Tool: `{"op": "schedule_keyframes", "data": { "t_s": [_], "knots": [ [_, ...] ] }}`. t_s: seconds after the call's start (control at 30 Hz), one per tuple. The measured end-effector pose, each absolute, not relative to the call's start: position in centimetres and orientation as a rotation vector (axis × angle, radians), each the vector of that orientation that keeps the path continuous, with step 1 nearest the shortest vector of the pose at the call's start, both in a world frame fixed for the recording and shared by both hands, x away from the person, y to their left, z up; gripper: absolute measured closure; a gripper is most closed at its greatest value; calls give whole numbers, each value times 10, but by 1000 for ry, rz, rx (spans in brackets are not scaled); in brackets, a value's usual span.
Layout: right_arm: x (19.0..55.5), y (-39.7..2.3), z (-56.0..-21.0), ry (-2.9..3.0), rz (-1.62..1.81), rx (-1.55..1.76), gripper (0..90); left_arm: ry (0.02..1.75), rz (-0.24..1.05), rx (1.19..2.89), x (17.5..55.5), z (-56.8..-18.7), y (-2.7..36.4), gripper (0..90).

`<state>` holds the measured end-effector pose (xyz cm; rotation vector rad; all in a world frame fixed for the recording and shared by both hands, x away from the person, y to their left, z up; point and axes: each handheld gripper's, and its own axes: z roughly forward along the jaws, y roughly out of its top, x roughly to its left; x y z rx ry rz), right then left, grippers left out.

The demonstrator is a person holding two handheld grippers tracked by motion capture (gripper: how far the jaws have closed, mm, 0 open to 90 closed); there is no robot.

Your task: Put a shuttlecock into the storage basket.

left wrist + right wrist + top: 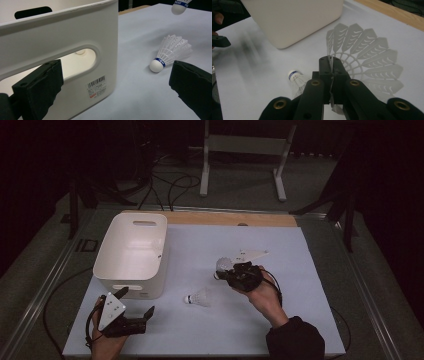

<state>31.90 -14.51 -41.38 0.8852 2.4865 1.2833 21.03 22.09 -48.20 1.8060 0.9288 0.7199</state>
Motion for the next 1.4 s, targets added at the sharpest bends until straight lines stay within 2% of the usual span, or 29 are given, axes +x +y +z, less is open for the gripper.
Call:
{"op": "schedule_keyframes", "data": {
  "t_s": [1.4],
  "knots": [
    [344, -125, -377, 2413, 1361, 886, 887, 932, 726, 1803, 210, -482, 221, 0]
  ]
}}
